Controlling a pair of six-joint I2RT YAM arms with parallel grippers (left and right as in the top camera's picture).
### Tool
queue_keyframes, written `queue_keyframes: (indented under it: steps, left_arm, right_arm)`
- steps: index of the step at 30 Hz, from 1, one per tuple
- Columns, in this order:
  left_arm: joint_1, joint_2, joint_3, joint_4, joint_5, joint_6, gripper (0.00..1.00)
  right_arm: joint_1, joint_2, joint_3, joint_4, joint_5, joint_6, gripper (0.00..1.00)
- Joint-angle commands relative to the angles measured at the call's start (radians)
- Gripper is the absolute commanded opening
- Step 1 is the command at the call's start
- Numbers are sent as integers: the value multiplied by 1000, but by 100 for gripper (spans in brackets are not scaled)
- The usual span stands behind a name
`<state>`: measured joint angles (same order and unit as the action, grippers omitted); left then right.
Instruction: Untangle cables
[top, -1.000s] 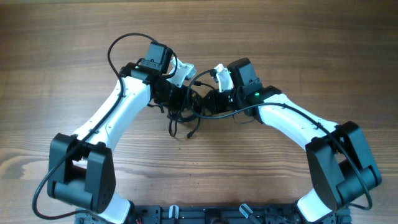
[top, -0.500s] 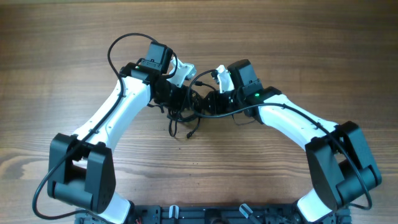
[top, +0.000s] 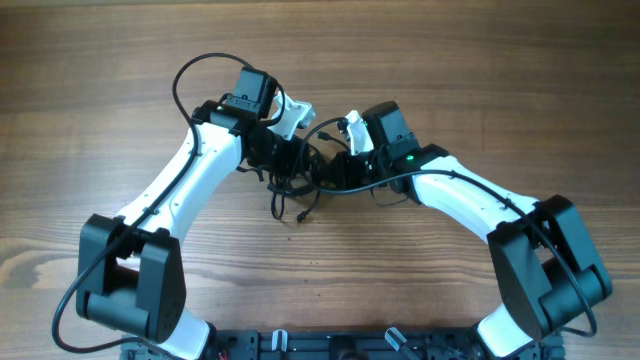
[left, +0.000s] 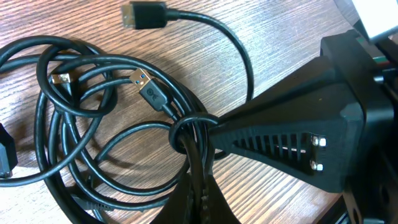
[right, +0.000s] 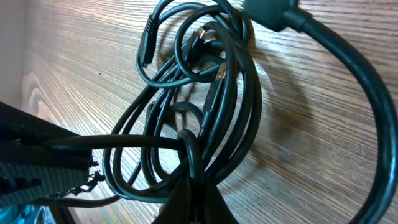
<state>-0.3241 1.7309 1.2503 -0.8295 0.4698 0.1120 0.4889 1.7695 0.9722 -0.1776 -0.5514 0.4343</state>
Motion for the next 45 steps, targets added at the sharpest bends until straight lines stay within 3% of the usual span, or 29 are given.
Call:
queue_keyframes:
  steps: [1, 6, 8, 16, 25, 30, 36, 39, 45]
  left_arm:
    - [6, 7, 10, 3, 27, 15, 4]
    - [6, 7, 10, 10, -30, -11, 4]
    - [6, 7, 10, 22, -98, -74, 4]
    - [30, 21, 10, -2, -601, -518, 4]
    - [179, 22, 10, -60, -602, -620, 4]
    - [262, 22, -24, -63, -602, -699, 4]
    - [314, 22, -27, -38, -474, -678, 4]
    - [283, 22, -31, 2, -384, -575, 4]
    - [185, 22, -35, 60, -170, -325, 4]
  right_arm:
    - [-58, 24, -6, 11, -80, 35, 4]
    - [-173, 24, -6, 146, -498, 14, 4]
    - [-200, 24, -6, 186, -550, 39, 4]
    - [-307, 24, -6, 188, -586, 66, 4]
    - [-446, 24, -6, 173, -604, 62, 4]
    - [-504, 24, -6, 25, -451, 12, 4]
    - [-497, 24, -6, -129, -286, -44, 4]
    - [-463, 24, -6, -130, -311, -106, 13]
    - [-416, 24, -6, -122, -311, -106, 14]
